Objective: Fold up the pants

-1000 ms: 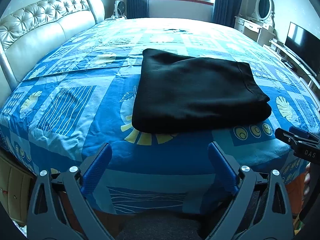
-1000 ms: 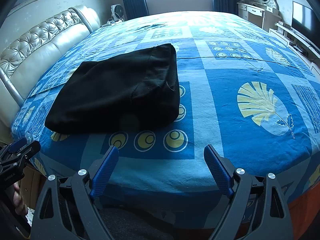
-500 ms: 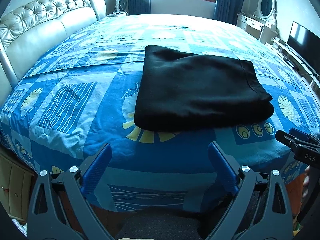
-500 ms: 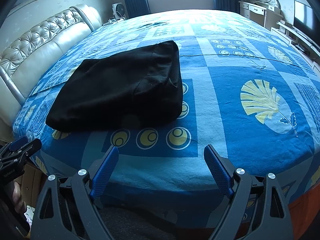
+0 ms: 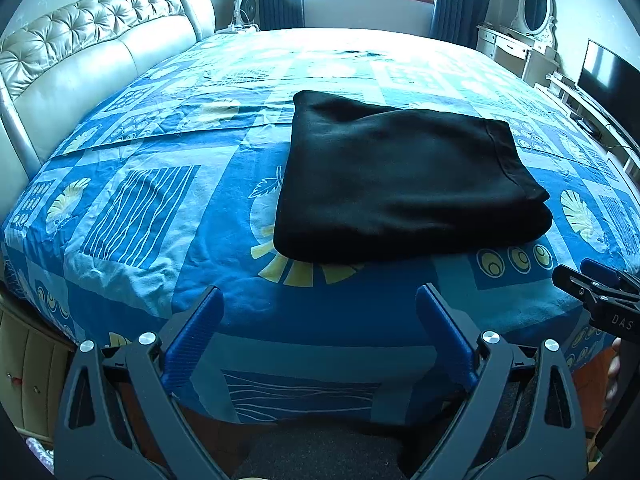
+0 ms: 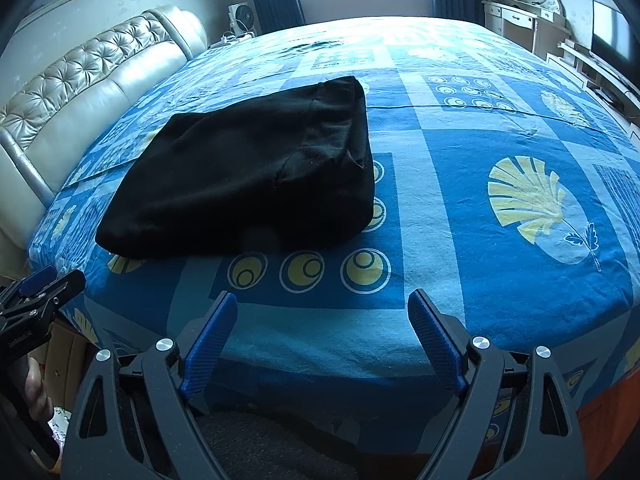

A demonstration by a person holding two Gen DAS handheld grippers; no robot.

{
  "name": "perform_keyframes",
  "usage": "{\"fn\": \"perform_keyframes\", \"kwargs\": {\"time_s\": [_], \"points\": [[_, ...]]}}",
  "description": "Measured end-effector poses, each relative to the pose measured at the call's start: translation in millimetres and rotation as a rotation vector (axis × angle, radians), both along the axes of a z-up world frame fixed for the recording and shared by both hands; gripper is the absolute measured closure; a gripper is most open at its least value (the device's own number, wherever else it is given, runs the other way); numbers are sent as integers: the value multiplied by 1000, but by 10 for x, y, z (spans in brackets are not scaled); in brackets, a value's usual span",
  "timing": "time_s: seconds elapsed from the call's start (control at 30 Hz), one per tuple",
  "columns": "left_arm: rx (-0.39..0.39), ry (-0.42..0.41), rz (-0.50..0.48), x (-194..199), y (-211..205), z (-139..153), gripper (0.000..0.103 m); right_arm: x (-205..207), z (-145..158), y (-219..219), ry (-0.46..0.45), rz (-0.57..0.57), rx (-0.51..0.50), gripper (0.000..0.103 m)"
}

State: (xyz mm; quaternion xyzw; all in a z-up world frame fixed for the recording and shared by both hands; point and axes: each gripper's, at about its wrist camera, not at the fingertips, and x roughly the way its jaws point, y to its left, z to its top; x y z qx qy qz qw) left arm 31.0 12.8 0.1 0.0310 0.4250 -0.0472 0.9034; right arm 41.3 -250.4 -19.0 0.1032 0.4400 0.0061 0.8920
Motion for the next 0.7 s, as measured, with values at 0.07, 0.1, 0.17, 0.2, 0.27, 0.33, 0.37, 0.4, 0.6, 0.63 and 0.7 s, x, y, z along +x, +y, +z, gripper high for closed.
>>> {"fn": "perform_keyframes", "kwargs": {"time_s": [0.07, 0.1, 0.17, 0.2, 0.27, 0.33, 0.37, 0.4, 0.6, 0.63, 0.7], "points": [[-3, 3, 2, 2, 8, 0, 6, 0, -1, 5, 0, 1, 0, 17], [-4, 2, 3, 2, 10, 1, 6, 1, -2, 5, 1, 1, -1, 17], [-2, 0, 4, 1, 12, 3, 6, -1, -3, 8, 2, 2, -1, 17], [-4, 1, 4, 0, 11, 3, 6, 0, -4, 7, 1, 1, -1, 17], [-5, 1, 5, -1, 10, 4, 6, 1, -5, 8, 3, 3, -1, 17], [-5, 2, 2, 0, 5, 4, 6, 1, -8, 17, 5, 5, -2, 17], [-5, 2, 0, -2, 3, 6, 6, -1, -10, 22, 4, 6, -2, 17], [-4, 1, 0, -4, 1, 8, 6, 3, -13, 25, 7, 8, -2, 17], [-8, -1, -2, -13, -5, 15, 6, -6, -12, 40, 5, 12, -4, 17], [-8, -1, -1, -15, -5, 16, 6, -4, -12, 42, 6, 12, -4, 17], [-9, -1, 1, -15, -5, 15, 6, -2, -19, 45, 8, 13, -2, 17]]}}
